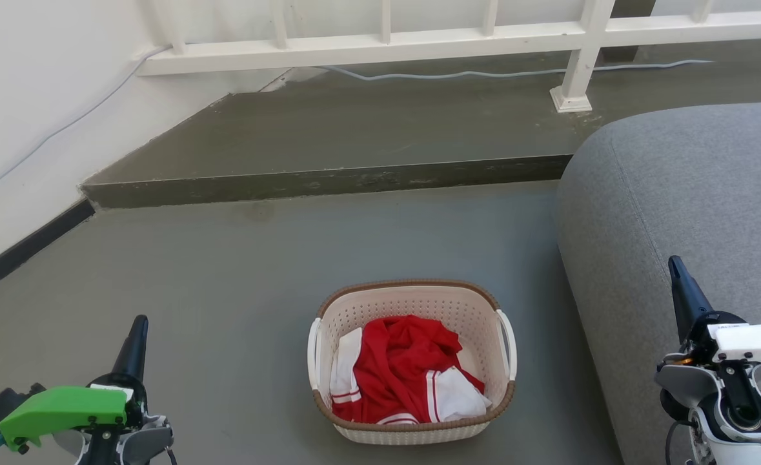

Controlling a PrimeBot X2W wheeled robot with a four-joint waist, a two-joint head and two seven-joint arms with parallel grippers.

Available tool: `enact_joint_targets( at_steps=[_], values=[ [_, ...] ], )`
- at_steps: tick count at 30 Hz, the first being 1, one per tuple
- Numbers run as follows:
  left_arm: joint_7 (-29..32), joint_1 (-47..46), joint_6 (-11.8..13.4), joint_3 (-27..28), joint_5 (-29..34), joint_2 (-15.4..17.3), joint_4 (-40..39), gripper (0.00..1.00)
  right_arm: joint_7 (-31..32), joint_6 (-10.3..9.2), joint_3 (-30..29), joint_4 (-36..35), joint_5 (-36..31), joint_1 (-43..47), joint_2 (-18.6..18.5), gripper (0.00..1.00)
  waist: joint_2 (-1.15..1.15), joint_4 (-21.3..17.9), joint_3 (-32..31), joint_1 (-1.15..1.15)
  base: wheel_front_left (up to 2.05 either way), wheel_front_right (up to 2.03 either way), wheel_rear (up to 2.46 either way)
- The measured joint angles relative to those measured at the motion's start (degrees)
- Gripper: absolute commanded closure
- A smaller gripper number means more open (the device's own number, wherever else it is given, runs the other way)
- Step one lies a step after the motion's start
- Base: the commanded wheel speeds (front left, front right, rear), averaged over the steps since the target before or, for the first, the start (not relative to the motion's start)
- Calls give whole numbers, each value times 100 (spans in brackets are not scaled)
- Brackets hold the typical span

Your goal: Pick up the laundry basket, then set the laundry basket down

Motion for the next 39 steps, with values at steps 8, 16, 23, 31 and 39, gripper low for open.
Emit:
enact_joint_targets(
  at_steps=[8, 16, 23, 31, 39],
  values=[
    [175, -2, -45, 130, -519, -5, -7, 100, 156, 12, -168, -24, 516, 0, 89, 100, 0, 5, -10, 0, 0, 0, 0],
    [232, -3, -47, 200, -724, -9, -11, 100, 200, 13, -220, -29, 723, 0, 118, 100, 0, 7, -12, 0, 0, 0, 0],
    [232, -3, -47, 202, -727, -11, -14, 100, 200, 14, -220, -31, 724, 0, 118, 100, 0, 7, -12, 0, 0, 0, 0],
    [232, -3, -47, 203, -727, -12, -16, 100, 200, 21, -220, -33, 724, 0, 118, 100, 0, 7, -11, 0, 0, 0, 0],
    [232, -3, -47, 203, -728, -13, -19, 100, 200, 22, -220, -36, 724, 0, 118, 100, 0, 7, -11, 0, 0, 0, 0]
  ],
)
